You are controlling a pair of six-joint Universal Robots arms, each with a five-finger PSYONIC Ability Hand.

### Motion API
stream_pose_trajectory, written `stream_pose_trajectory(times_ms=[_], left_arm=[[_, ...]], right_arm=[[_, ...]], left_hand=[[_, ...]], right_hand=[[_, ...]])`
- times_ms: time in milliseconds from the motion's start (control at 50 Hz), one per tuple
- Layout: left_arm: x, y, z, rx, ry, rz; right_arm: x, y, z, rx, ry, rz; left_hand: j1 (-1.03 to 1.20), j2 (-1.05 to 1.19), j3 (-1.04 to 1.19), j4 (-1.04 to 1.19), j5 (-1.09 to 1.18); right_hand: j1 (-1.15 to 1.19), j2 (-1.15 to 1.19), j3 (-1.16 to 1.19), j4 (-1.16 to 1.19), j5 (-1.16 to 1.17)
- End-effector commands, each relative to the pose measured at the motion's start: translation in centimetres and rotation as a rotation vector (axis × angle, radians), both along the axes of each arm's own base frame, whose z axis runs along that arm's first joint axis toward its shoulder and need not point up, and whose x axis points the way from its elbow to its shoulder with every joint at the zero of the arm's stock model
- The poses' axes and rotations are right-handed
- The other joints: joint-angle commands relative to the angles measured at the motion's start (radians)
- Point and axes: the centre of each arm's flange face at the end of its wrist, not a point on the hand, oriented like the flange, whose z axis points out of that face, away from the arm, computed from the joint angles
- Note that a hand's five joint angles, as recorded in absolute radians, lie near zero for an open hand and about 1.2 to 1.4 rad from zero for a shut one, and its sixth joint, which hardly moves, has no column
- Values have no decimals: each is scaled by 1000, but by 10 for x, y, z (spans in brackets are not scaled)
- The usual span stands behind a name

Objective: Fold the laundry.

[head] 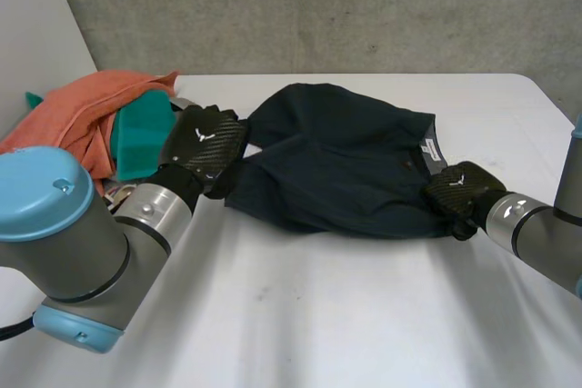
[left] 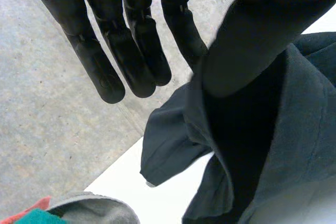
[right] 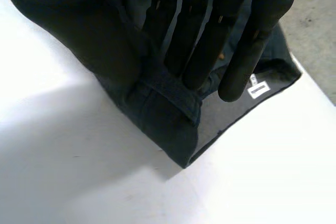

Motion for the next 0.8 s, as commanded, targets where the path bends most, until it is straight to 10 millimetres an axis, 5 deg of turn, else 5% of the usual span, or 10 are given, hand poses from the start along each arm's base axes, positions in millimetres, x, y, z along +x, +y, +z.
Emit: stream_pose_trajectory(times_ms=[20,200,380,620,800], left_arm=[[7,21,-11,101,-57,-11],[33,64,5,300,-156,3],[30,67,6,369,-21,18],[12,61,-59,517,-93,93],[-1,56,-78,512,-107,85]], right_arm=[[-1,0,-5,-9,-8,-10],[-4,17,-8,30,-18,-29],[-6,19,0,71,-123,-104],[-13,20,1,98,-170,-180],[-14,21,1,97,-171,-182]], left_hand=[[-406,-434,-433,-434,-430],[-774,-802,-801,-802,-797],[-756,-784,-783,-784,-780],[-525,-553,-552,-553,-548],[-375,-403,-402,-403,-398]], right_hand=[[285,241,212,209,248],[285,241,212,209,248],[285,241,212,209,248],[285,241,212,209,248],[285,241,212,209,248]])
